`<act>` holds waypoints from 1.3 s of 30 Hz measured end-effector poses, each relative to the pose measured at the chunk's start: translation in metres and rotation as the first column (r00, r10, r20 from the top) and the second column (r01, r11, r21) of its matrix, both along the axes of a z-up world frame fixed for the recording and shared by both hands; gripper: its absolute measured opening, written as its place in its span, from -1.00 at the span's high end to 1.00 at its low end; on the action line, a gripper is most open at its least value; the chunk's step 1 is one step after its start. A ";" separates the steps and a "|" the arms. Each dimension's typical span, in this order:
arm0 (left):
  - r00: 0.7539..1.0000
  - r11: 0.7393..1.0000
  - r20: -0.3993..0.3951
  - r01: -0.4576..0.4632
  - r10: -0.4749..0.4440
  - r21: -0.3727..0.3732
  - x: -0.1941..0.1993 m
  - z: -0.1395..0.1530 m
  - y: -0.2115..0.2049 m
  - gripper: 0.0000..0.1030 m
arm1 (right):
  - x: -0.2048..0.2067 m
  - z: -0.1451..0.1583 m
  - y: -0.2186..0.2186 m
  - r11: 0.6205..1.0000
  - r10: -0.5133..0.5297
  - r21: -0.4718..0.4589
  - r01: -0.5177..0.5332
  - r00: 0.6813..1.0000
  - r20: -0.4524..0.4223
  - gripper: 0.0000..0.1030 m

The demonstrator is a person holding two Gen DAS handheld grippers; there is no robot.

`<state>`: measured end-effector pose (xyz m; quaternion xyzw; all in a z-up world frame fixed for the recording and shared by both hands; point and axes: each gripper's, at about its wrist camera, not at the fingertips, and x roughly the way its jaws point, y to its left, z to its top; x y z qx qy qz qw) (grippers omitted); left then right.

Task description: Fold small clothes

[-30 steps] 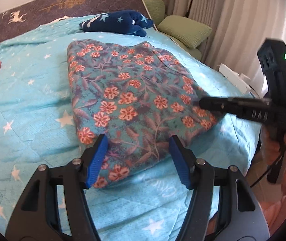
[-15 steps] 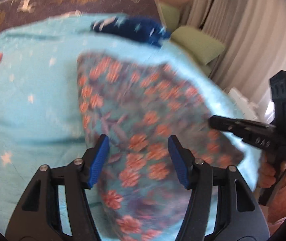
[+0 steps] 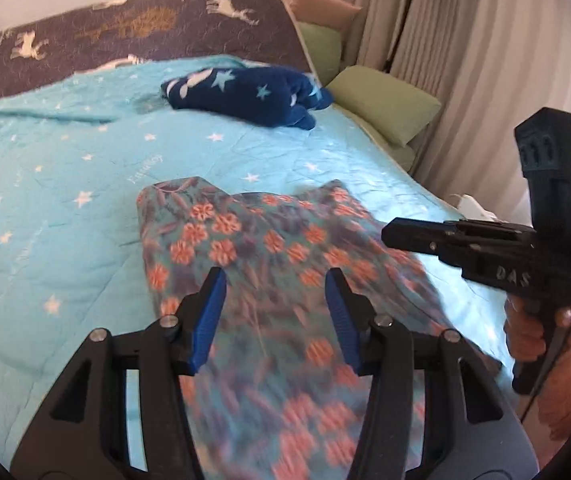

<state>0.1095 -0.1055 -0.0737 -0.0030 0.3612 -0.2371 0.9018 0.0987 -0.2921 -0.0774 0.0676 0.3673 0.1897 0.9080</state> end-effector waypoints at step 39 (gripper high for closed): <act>0.959 0.979 -0.206 -0.201 0.194 -0.014 0.002 -0.043 0.054 -0.45 | -0.025 -0.052 -0.077 0.964 -0.079 0.229 0.137 0.966 -0.246 -0.22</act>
